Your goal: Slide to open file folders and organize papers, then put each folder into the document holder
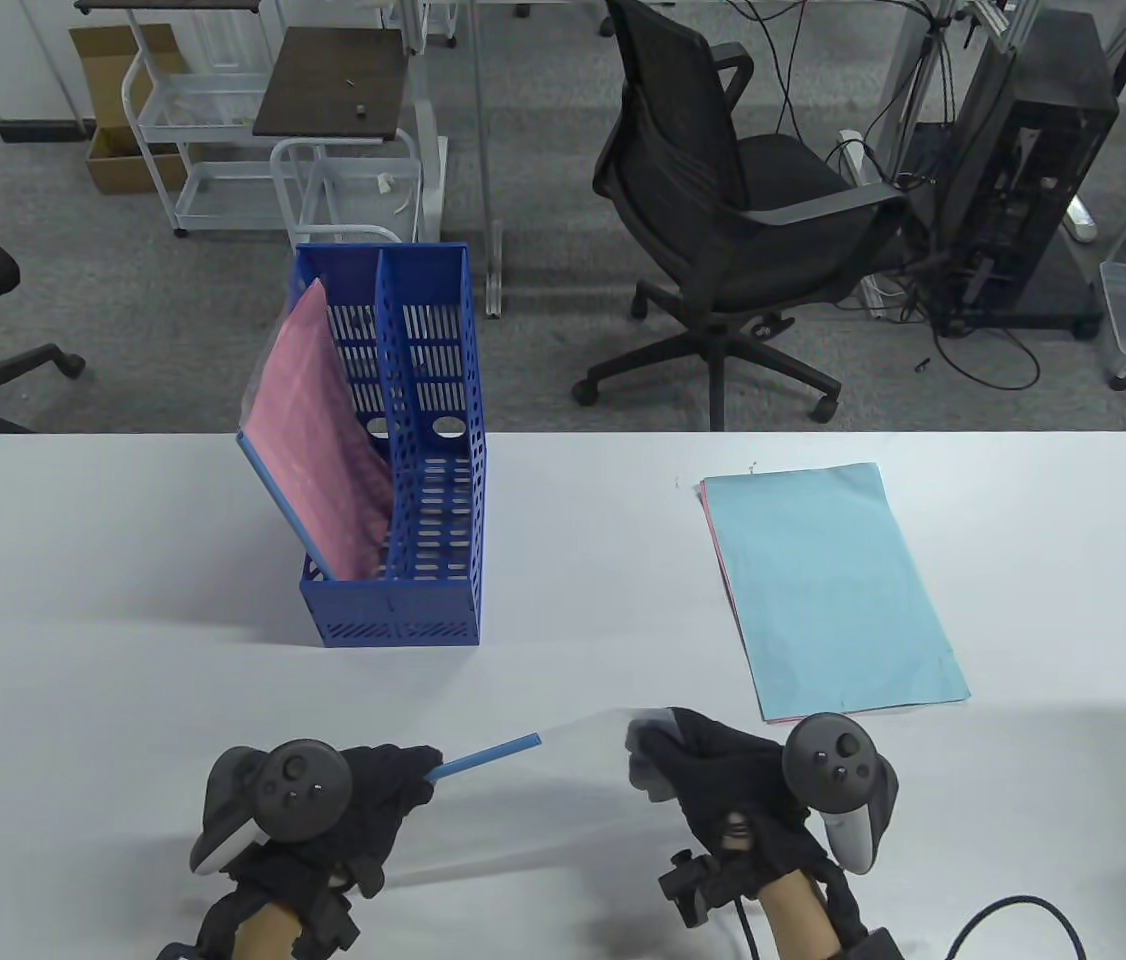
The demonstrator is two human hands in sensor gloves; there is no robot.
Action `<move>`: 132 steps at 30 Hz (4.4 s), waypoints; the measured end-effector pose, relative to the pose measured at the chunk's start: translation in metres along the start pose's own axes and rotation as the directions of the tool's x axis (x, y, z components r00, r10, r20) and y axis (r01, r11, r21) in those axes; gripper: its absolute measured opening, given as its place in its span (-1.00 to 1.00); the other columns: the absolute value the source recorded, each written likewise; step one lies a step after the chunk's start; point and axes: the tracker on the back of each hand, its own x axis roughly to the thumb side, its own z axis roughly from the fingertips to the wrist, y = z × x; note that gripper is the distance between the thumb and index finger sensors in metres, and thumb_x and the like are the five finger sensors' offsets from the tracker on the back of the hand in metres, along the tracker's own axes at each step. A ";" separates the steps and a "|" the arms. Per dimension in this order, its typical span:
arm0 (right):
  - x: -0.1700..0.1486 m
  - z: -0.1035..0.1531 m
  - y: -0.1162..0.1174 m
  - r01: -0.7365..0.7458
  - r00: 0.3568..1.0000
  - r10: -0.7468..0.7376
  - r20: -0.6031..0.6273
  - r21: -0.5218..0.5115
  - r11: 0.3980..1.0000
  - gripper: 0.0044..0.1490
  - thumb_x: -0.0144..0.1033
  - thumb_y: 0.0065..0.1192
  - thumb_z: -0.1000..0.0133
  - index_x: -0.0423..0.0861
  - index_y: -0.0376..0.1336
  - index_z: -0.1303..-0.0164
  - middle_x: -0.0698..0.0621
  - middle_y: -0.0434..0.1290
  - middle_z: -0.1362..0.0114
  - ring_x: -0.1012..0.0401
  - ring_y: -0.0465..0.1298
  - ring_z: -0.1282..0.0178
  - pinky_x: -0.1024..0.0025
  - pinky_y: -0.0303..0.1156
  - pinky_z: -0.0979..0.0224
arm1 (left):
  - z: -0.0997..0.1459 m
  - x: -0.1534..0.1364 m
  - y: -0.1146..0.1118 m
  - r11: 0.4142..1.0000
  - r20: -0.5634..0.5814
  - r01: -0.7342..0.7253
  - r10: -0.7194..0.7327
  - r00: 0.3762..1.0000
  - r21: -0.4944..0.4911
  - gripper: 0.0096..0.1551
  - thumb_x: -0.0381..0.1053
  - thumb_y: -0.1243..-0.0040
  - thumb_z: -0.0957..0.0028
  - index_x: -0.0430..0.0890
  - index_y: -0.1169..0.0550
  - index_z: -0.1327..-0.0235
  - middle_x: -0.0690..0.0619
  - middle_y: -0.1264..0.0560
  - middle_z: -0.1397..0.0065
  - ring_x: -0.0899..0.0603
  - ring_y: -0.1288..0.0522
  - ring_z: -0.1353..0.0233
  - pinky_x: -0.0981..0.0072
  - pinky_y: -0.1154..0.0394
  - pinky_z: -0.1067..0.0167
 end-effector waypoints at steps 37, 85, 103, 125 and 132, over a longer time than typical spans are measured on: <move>-0.015 -0.001 -0.033 -0.091 0.991 0.082 -0.108 -0.075 0.993 -0.48 -0.01 0.39 0.13 -0.04 0.57 0.11 0.07 0.75 0.28 0.20 0.72 0.39 0.23 0.68 0.14 | 0.004 -0.092 0.000 0.977 -0.668 0.116 -0.208 0.714 -0.180 -0.45 0.25 -0.36 0.07 -0.08 -0.72 -0.01 0.12 -0.79 0.32 -0.03 -0.78 0.36 0.04 -0.68 0.11; 0.001 0.006 -0.039 -0.026 0.999 0.029 0.035 -0.082 0.996 -0.01 0.31 0.37 0.25 0.08 0.25 -0.39 0.04 0.51 -0.39 -0.02 0.58 -0.27 -0.09 0.46 -0.39 | -0.013 0.046 0.000 0.955 0.092 -0.293 0.287 0.953 0.050 -0.56 0.09 -0.29 0.01 0.10 -0.71 -0.13 0.07 -0.76 0.04 -0.06 -0.74 0.17 0.05 -0.64 0.04; -0.031 -0.009 -0.006 0.408 0.912 -0.369 -0.179 0.298 0.863 -0.47 -0.09 0.40 0.04 0.03 0.46 -0.14 0.04 0.68 -0.16 0.08 0.70 -0.07 0.00 0.53 -0.32 | -0.002 0.018 0.001 0.802 0.025 -0.523 0.539 0.842 0.288 -0.55 0.08 -0.28 0.00 0.05 -0.69 -0.14 0.05 -0.76 0.04 -0.06 -0.76 0.18 0.05 -0.66 0.06; -0.005 0.003 0.004 -0.157 0.954 0.174 -0.246 0.088 0.984 -0.49 0.08 0.53 0.23 -0.02 0.58 0.23 0.10 0.76 0.29 0.22 0.72 0.37 0.18 0.66 -0.05 | -0.021 0.067 -0.056 0.783 -0.126 -0.597 0.584 0.802 -0.173 -0.20 0.24 -0.24 -0.02 -0.06 -0.41 -0.52 -0.11 -0.57 -0.43 -0.24 -0.69 -0.25 -0.11 -0.56 -0.24; 0.005 0.009 0.037 -0.175 0.963 0.187 -0.194 0.079 0.981 -0.47 0.14 0.52 0.27 0.00 0.58 0.28 0.13 0.75 0.34 0.25 0.72 0.41 0.21 0.67 -0.02 | -0.020 0.086 -0.070 0.764 -0.133 -0.586 0.573 0.808 -0.270 0.00 0.34 -0.22 -0.01 -0.13 -0.22 -0.61 -0.21 -0.41 -0.55 -0.29 -0.65 -0.33 -0.16 -0.54 -0.28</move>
